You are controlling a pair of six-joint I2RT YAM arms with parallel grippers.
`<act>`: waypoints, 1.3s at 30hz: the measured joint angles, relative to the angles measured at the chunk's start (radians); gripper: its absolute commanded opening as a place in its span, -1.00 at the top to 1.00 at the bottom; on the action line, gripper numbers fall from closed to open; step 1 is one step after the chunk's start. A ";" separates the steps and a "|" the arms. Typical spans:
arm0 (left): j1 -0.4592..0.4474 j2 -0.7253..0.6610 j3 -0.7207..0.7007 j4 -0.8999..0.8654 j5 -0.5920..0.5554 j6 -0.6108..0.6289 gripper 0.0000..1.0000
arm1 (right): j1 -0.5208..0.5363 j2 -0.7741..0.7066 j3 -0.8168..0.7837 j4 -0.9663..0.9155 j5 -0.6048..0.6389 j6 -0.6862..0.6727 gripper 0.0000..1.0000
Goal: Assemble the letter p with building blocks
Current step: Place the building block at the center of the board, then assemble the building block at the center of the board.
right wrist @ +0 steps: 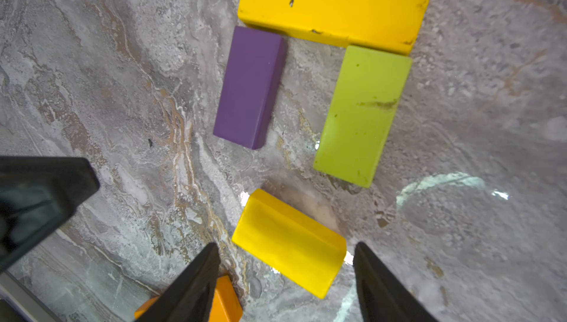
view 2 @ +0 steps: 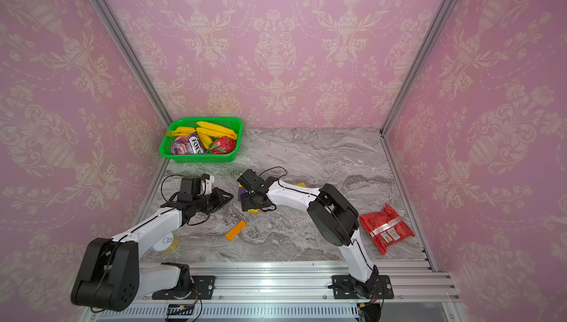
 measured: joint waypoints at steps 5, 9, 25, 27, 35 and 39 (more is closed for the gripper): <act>0.000 0.001 -0.002 0.000 0.000 0.000 0.50 | 0.000 -0.025 -0.052 0.036 0.013 0.000 -0.46; -0.002 0.001 -0.018 0.002 0.007 0.000 0.52 | -0.003 -0.083 -0.109 0.038 0.055 -0.001 -0.41; -0.110 0.116 -0.040 0.033 -0.012 -0.002 1.00 | -0.113 -0.206 -0.378 0.180 -0.014 0.043 0.79; -0.121 0.142 -0.040 0.040 -0.019 -0.004 1.00 | -0.112 -0.194 -0.378 0.217 -0.050 0.045 0.79; -0.134 0.163 -0.040 0.069 -0.050 -0.013 1.00 | -0.112 -0.145 -0.380 0.291 -0.150 0.048 0.80; -0.135 0.188 -0.034 0.080 -0.053 -0.013 1.00 | -0.112 -0.138 -0.380 0.305 -0.175 0.048 0.80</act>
